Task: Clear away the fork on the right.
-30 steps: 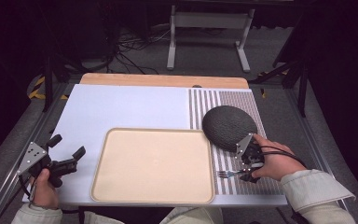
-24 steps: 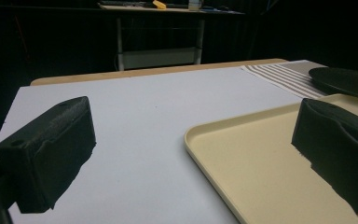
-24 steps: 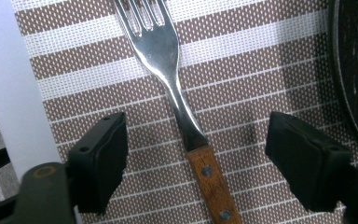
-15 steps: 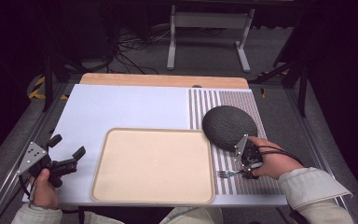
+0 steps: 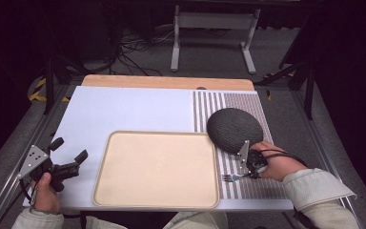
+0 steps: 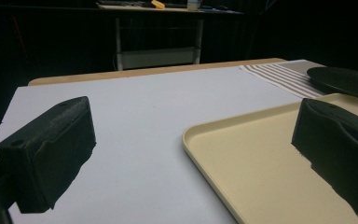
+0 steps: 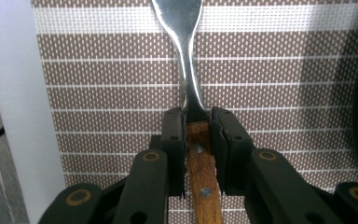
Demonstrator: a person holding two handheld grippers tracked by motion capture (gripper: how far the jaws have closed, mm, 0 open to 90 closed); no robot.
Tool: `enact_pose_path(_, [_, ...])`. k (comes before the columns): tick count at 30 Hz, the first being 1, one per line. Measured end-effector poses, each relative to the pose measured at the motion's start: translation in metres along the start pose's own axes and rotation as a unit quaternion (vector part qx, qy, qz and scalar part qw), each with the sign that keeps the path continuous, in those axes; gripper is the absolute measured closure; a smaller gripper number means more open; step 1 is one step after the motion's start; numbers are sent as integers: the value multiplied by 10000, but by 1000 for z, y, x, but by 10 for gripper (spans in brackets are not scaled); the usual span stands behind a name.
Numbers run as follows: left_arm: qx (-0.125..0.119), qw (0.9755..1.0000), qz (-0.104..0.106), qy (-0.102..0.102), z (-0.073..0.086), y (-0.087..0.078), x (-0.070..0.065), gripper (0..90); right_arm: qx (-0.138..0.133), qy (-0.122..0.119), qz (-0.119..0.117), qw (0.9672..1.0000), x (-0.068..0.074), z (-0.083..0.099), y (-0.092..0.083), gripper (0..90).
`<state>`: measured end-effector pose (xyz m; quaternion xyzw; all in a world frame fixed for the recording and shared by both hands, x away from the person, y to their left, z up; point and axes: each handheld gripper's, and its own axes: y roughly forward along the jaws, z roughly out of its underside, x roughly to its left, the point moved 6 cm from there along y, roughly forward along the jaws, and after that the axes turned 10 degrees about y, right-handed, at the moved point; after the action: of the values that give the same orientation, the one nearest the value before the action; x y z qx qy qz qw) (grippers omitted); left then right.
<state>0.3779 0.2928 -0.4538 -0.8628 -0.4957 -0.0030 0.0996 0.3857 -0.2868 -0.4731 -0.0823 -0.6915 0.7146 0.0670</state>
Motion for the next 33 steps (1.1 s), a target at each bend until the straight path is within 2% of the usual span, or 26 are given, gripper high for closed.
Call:
enact_pose_path(5, [-8,10000,0,-2,0,0,0,0,107,-159,-2,9998,0,-1,0,770])
enact_pose_path(10, [-7,10000,-5,-10,0,0,0,0,135,-166,-30,9998,2,-1,0,778])
enact_pose_path(14, [-2,10000,-1,-1,0,0,0,0,98,-170,37,9998,2,-2,-4,779])
enact_pose_path(26, [-4,10000,0,-11,0,0,0,0,-153,-60,345,9993,-3,-7,-39,779])
enact_pose_path(33, [-1,10000,4,-13,0,0,0,0,-381,24,555,9977,-7,-12,-57,779])
